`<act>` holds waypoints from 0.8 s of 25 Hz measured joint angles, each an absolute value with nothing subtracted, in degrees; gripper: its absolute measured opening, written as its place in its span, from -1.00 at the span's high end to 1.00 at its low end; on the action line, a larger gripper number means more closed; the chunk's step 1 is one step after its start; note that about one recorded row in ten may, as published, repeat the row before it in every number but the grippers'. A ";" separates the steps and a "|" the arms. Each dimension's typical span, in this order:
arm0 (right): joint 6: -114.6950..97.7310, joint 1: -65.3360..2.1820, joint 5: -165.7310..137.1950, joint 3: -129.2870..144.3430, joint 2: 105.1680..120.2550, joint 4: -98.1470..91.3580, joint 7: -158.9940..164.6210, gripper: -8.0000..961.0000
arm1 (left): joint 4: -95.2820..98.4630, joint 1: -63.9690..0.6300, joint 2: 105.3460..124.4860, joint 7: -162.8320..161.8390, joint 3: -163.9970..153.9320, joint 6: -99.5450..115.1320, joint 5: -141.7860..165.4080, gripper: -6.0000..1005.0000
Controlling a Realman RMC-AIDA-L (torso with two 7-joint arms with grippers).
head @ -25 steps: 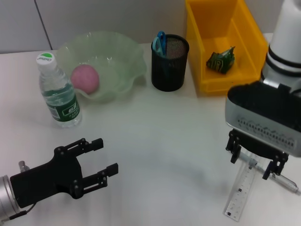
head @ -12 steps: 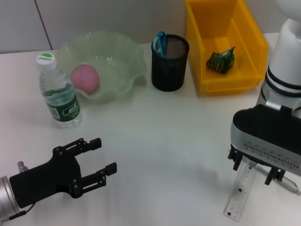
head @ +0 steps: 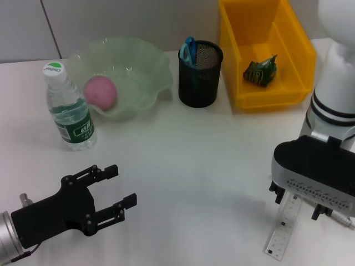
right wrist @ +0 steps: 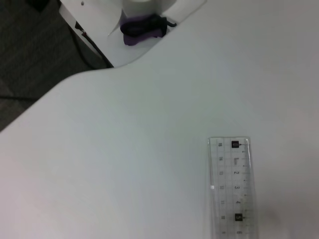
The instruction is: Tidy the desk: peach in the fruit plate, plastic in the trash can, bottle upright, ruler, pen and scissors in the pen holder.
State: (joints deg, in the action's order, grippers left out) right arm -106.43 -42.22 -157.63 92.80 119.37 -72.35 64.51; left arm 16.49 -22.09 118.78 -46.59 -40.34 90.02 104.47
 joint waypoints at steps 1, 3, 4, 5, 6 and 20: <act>-105.71 -42.20 -157.63 93.39 119.41 -71.84 64.52 -0.40 | 16.49 -22.00 118.77 -46.59 -40.34 90.00 104.45 -0.48; -105.25 -42.11 -157.63 93.80 119.42 -71.67 64.52 -0.40 | 16.44 -21.74 118.75 -46.58 -40.34 89.97 104.43 -0.48; -105.25 -42.11 -157.63 93.80 119.42 -71.67 64.52 -0.40 | 16.44 -21.74 118.75 -46.58 -40.34 89.97 104.43 -0.48; -104.94 -41.98 -157.62 94.10 119.42 -71.62 64.52 -0.40 | 16.42 -21.68 118.75 -46.58 -40.34 89.97 104.43 -0.48; -103.89 -41.27 -157.66 95.04 119.43 -71.63 64.52 -0.40 | 16.40 -21.58 118.74 -46.58 -40.34 89.94 104.40 -0.48; -100.14 -38.93 -157.78 97.12 119.45 -71.61 64.40 -0.39 | 16.43 -21.35 118.74 -46.58 -40.34 89.73 103.56 -0.48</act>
State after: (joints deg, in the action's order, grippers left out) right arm -100.14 -38.93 -157.78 97.12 119.45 -71.61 64.40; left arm 16.43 -21.35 118.74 -46.58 -40.34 89.73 103.56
